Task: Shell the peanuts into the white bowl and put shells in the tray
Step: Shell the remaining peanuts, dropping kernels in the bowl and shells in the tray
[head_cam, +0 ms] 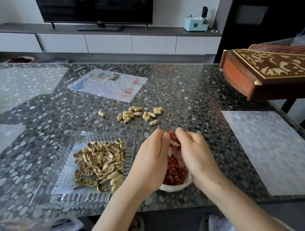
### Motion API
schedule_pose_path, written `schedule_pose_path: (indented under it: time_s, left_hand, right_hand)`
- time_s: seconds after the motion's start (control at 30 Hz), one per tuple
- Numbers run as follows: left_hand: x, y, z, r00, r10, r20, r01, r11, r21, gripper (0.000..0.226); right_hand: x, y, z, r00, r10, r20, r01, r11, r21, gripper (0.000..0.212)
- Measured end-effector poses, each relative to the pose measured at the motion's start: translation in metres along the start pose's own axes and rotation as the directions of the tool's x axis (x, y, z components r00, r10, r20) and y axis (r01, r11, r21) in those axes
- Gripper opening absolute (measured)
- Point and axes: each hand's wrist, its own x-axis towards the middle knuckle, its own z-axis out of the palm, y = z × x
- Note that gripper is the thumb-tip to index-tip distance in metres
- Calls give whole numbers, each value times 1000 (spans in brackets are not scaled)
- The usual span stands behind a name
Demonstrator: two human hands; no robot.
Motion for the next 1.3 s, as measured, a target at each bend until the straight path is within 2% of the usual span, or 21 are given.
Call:
schedule_pose_path:
  time_s: [0.1,0.2,0.3,0.4,0.57,0.63,0.73,0.87,1.13,1.23,1.3]
  left_hand:
    - [0,0,-4,999,8,47,-6,999,-48,35]
    - [-2,2,-6,995,-7,96,18,992,-121,36]
    - [-3,0,-8,991,-40,131,68,975,-212,35]
    - [-3,1,-8,986,-73,153,112,959,-260,33]
    - [0,-3,-11,987,-111,119,135,968,-210,44]
    - [1,-4,-18,988,-144,52,150,977,-149,42]
    - [4,-9,-32,982,-180,-56,178,983,-46,40]
    - [7,-21,-48,954,-251,-165,268,959,92,39]
    - [8,-40,-73,876,-368,-311,434,883,178,46]
    - [7,-47,-87,847,-416,-332,492,850,191,46]
    - [6,-52,-95,830,-438,-345,529,815,236,46]
  right_hand:
    - [0,-4,-9,986,138,96,-144,988,62,42]
    - [3,-4,-14,961,205,186,-230,965,123,43]
    - [4,-4,-17,938,233,255,-278,948,157,43]
    - [3,-4,-18,942,243,231,-278,951,133,40]
    - [3,-2,-21,975,176,137,-178,984,1,37]
    - [4,-1,-22,988,91,122,-74,987,-140,41]
    - [7,2,-25,992,-86,93,114,927,-357,45]
    - [11,9,-28,962,-256,95,269,819,-507,34]
    - [18,6,-23,982,-164,91,185,929,-319,28]
    - [17,-4,-6,975,-151,165,189,951,-245,28]
    - [19,-8,15,956,-174,238,235,937,-259,24]
